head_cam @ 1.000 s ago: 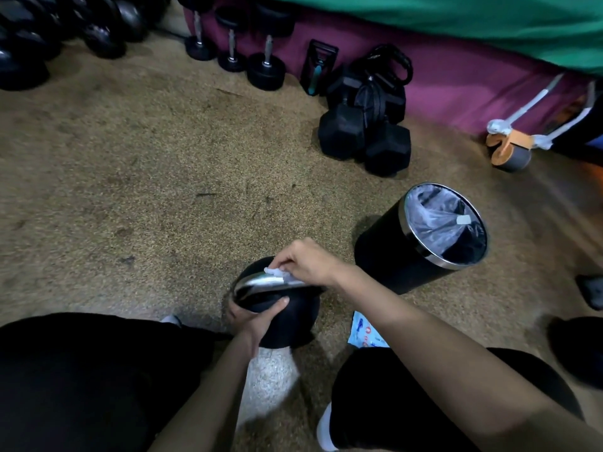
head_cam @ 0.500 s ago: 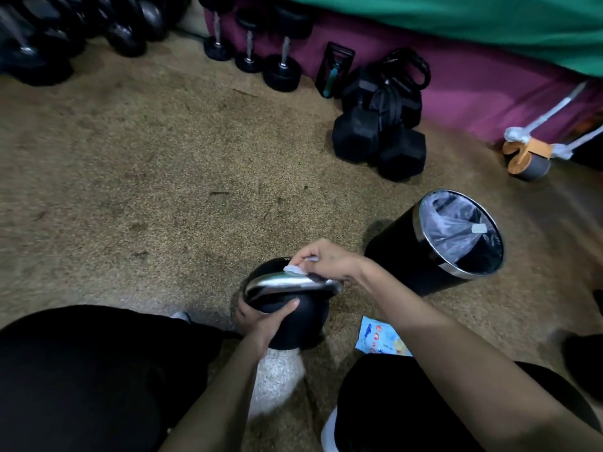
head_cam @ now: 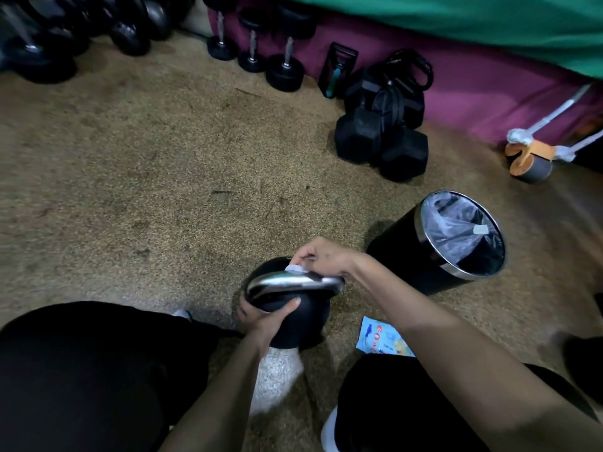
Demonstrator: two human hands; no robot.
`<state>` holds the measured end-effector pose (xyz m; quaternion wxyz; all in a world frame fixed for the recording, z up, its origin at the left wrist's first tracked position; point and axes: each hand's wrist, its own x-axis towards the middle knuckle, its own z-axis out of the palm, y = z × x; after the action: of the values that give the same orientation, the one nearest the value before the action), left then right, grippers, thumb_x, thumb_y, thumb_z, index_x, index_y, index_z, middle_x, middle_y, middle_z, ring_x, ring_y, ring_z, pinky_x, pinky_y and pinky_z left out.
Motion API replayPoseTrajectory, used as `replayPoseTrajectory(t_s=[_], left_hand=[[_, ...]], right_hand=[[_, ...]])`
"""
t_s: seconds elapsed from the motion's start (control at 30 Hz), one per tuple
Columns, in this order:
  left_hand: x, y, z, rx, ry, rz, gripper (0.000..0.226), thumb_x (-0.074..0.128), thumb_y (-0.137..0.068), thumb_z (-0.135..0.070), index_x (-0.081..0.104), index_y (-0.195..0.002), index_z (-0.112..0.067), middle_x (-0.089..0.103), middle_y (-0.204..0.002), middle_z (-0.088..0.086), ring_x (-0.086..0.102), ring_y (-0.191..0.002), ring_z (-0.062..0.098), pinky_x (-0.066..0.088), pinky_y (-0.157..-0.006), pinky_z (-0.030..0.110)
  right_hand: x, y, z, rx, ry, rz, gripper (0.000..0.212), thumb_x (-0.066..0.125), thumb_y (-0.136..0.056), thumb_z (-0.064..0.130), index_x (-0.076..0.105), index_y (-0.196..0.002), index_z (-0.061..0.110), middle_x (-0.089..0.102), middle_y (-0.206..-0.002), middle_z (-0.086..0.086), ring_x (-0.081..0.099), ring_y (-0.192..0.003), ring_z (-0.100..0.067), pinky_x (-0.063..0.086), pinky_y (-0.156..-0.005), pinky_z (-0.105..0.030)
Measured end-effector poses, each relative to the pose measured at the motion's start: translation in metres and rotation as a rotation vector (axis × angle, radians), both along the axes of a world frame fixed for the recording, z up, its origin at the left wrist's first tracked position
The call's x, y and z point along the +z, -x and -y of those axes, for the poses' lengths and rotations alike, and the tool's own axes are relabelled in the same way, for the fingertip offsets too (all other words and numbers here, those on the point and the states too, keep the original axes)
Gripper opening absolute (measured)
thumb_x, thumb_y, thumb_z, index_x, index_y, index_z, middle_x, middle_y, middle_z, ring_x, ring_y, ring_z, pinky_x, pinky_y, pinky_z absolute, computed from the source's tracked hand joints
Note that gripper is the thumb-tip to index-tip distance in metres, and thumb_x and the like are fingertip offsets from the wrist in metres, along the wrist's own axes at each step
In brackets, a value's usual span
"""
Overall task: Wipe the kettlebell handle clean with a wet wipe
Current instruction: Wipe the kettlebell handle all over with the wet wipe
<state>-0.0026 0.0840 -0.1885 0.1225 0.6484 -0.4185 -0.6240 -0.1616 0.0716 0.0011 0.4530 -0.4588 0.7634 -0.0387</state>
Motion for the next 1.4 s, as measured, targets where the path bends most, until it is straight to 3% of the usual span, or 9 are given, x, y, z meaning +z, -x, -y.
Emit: replayPoseTrajectory(t_s=[0.17, 0.3, 0.43, 0.6, 0.83, 1.03, 1.13, 1.3, 1.4], left_hand=[[0.002, 0.001, -0.001, -0.001, -0.008, -0.012, 0.166, 0.102, -0.026, -0.064, 0.027, -0.168, -0.019, 0.033, -0.172, 0.011, 0.034, -0.160, 0.030, 0.032, -0.131, 0.048], [0.007, 0.002, -0.001, 0.009, 0.014, 0.005, 0.158, 0.105, -0.032, -0.060, 0.031, -0.166, -0.020, 0.038, -0.170, 0.011, 0.037, -0.159, 0.029, 0.034, -0.130, 0.047], [0.010, 0.002, -0.001, 0.015, 0.010, 0.020, 0.140, 0.110, -0.053, -0.040, 0.031, -0.167, -0.020, 0.038, -0.170, 0.012, 0.037, -0.158, 0.030, 0.035, -0.129, 0.047], [0.013, 0.002, 0.000, 0.003, -0.006, 0.015, 0.139, 0.108, -0.059, -0.038, 0.025, -0.169, -0.020, 0.032, -0.173, 0.013, 0.033, -0.160, 0.032, 0.034, -0.130, 0.047], [0.020, 0.004, 0.000, -0.019, -0.012, 0.045, 0.136, 0.106, -0.063, -0.040, 0.023, -0.170, -0.020, 0.031, -0.173, 0.012, 0.030, -0.162, 0.030, 0.031, -0.130, 0.044], [0.019, 0.005, 0.001, -0.010, -0.015, 0.058, 0.135, 0.106, -0.062, -0.039, 0.026, -0.169, -0.019, 0.032, -0.173, 0.014, 0.029, -0.162, 0.031, 0.029, -0.131, 0.043], [0.018, 0.005, 0.001, -0.012, -0.013, 0.069, 0.137, 0.106, -0.061, -0.039, 0.024, -0.170, -0.019, 0.031, -0.173, 0.014, 0.029, -0.162, 0.030, 0.030, -0.131, 0.043], [0.014, 0.005, 0.003, -0.034, -0.019, 0.081, 0.139, 0.106, -0.061, -0.041, 0.023, -0.170, -0.016, 0.028, -0.175, 0.014, 0.025, -0.165, 0.030, 0.027, -0.132, 0.043], [0.016, 0.005, 0.003, -0.028, -0.043, 0.078, 0.141, 0.106, -0.059, -0.043, 0.023, -0.170, -0.017, 0.028, -0.175, 0.013, 0.026, -0.164, 0.030, 0.027, -0.132, 0.042]], right_hand=[[0.006, 0.000, 0.002, 0.012, -0.001, -0.044, 0.033, 0.048, -0.090, 0.000, 0.072, -0.097, 0.021, 0.068, -0.102, 0.004, 0.060, -0.093, -0.013, 0.045, -0.069, -0.021], [0.005, -0.019, 0.005, 0.064, 0.118, -0.142, 0.031, 0.053, -0.087, -0.002, 0.073, -0.102, 0.015, 0.071, -0.107, -0.002, 0.061, -0.097, -0.013, 0.043, -0.091, -0.020], [0.003, -0.025, -0.009, 0.079, 0.265, -0.198, 0.030, 0.056, -0.084, -0.005, 0.073, -0.104, 0.011, 0.072, -0.106, -0.006, 0.065, -0.098, -0.015, 0.041, -0.086, -0.011], [0.000, -0.020, -0.019, 0.020, 0.258, -0.270, 0.031, 0.053, -0.085, -0.001, 0.073, -0.102, 0.015, 0.071, -0.102, -0.009, 0.065, -0.093, -0.022, 0.050, -0.087, -0.025], [-0.008, -0.028, -0.037, 0.204, 0.425, -0.326, 0.037, 0.054, -0.081, -0.006, 0.071, -0.109, 0.011, 0.069, -0.111, -0.005, 0.064, -0.100, -0.022, 0.046, -0.096, -0.029], [-0.015, -0.027, -0.039, 0.240, 0.480, -0.366, 0.037, 0.060, -0.075, -0.005, 0.071, -0.107, 0.011, 0.069, -0.107, -0.004, 0.064, -0.098, -0.026, 0.051, -0.091, -0.032], [-0.017, -0.037, -0.045, 0.349, 0.588, -0.375, 0.036, 0.073, -0.059, -0.002, 0.075, -0.093, 0.012, 0.072, -0.094, -0.004, 0.067, -0.085, -0.027, 0.058, -0.072, -0.031], [-0.013, -0.031, -0.054, 0.366, 0.683, -0.425, 0.032, 0.058, -0.058, 0.003, 0.076, -0.084, 0.010, 0.073, -0.089, -0.006, 0.068, -0.076, -0.026, 0.059, -0.059, -0.030], [-0.013, -0.036, -0.053, 0.417, 0.706, -0.457, 0.034, 0.046, -0.069, 0.014, 0.075, -0.087, 0.012, 0.073, -0.092, -0.004, 0.069, -0.079, -0.025, 0.059, -0.060, -0.029]])
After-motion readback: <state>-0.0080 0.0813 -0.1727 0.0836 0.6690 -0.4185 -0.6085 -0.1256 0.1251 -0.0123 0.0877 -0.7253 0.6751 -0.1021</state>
